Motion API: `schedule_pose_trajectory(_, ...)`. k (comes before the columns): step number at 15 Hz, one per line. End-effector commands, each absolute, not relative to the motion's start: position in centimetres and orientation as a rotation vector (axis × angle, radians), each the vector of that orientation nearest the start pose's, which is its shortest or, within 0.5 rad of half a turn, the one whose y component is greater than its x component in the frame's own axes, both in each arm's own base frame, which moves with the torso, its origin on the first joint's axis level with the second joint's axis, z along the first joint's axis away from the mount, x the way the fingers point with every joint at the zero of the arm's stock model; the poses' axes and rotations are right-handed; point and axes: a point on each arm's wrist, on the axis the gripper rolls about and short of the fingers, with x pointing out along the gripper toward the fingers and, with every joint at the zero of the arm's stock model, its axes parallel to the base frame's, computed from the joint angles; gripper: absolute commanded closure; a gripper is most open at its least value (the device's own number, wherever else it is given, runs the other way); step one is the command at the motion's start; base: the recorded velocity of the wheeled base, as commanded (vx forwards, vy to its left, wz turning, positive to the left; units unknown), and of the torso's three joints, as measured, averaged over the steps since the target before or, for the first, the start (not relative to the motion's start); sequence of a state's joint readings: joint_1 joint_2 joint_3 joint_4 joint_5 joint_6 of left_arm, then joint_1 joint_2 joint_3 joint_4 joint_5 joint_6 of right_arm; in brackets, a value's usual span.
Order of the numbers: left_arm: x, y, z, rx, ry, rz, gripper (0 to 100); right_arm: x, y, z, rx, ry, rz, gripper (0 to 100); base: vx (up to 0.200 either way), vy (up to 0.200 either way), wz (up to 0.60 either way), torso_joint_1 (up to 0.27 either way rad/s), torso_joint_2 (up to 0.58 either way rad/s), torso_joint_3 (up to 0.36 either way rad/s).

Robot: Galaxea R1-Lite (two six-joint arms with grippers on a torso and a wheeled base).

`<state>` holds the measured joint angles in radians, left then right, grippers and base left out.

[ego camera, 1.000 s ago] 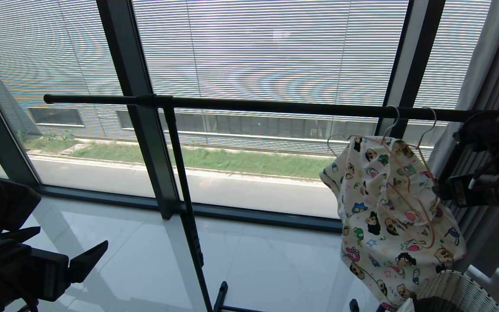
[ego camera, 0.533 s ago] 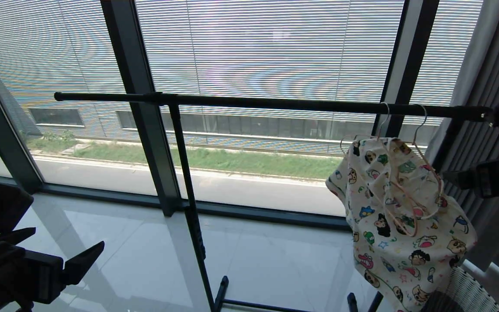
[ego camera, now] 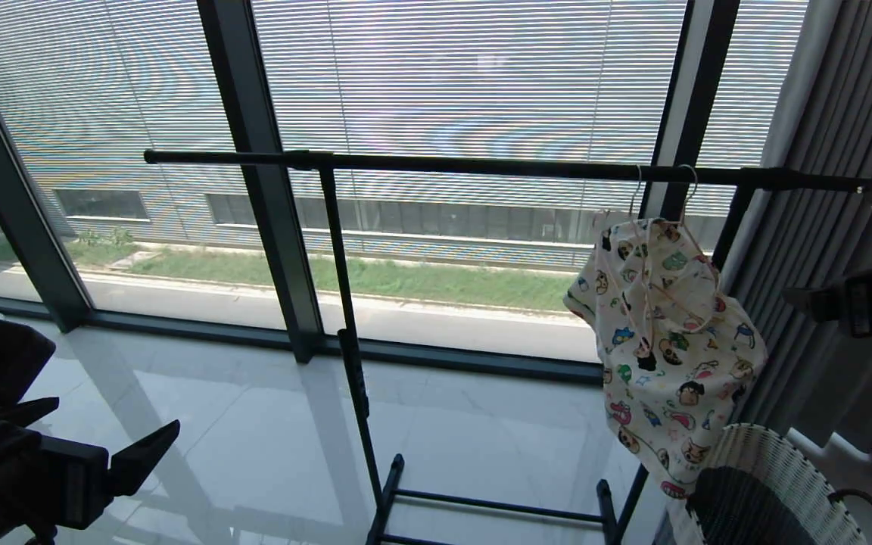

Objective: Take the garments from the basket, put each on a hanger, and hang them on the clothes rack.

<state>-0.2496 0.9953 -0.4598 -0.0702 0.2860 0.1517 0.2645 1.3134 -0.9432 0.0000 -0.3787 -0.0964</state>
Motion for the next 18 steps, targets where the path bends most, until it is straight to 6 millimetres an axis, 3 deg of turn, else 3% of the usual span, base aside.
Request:
schedule_pose_trajectory(1, 11.3, -2.2, 18.3, 0.268, 0.444, 0.003, 0, 20.2, 4.6, 26.1, -0.214, 0.354, -0.096, 0, 0.000, 0.000, 0.00, 0.000, 0.00, 0.000)
schedule_pose_trajectory(13, 11.1, -2.2, 18.2, 0.270, 0.444, 0.003, 0, 19.5, 4.3, 25.9, -0.222, 0.339, -0.098, 0, 0.000, 0.000, 0.00, 0.000, 0.00, 0.000)
schedule_pose_trajectory(18, 11.1, -2.2, 18.2, 0.271, 0.441, 0.004, 0, 19.2, 4.1, 25.8, -0.222, 0.343, -0.107, 0, 0.000, 0.000, 0.00, -0.167, 0.38, 0.202)
